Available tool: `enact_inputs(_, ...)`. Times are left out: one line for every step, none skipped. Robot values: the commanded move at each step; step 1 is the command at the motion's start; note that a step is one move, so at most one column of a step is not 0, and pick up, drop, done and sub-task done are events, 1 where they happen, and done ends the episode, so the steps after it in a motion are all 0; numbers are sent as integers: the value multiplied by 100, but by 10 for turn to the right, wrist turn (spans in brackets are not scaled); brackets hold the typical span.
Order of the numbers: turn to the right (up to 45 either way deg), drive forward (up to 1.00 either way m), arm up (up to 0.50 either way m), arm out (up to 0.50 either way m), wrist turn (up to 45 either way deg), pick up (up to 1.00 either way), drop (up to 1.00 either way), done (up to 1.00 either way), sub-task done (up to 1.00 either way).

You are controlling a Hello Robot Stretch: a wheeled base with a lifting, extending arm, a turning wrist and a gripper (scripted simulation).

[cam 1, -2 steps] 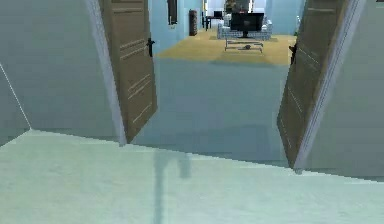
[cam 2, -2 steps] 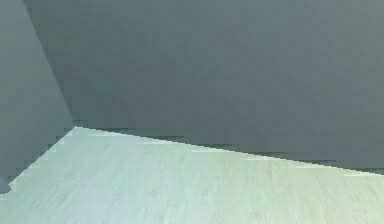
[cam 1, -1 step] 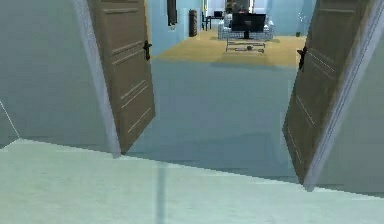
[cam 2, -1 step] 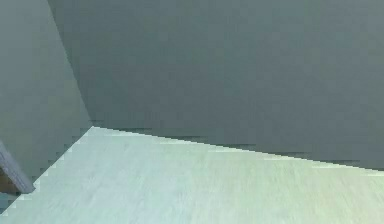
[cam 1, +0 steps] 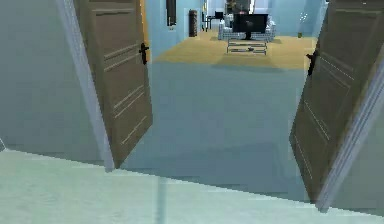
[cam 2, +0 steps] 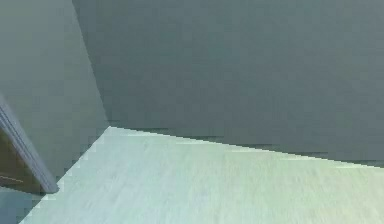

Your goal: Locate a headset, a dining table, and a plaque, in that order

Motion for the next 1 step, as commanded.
enact_inputs(150, 0, 0, 0, 0, 0, 0, 0, 0)
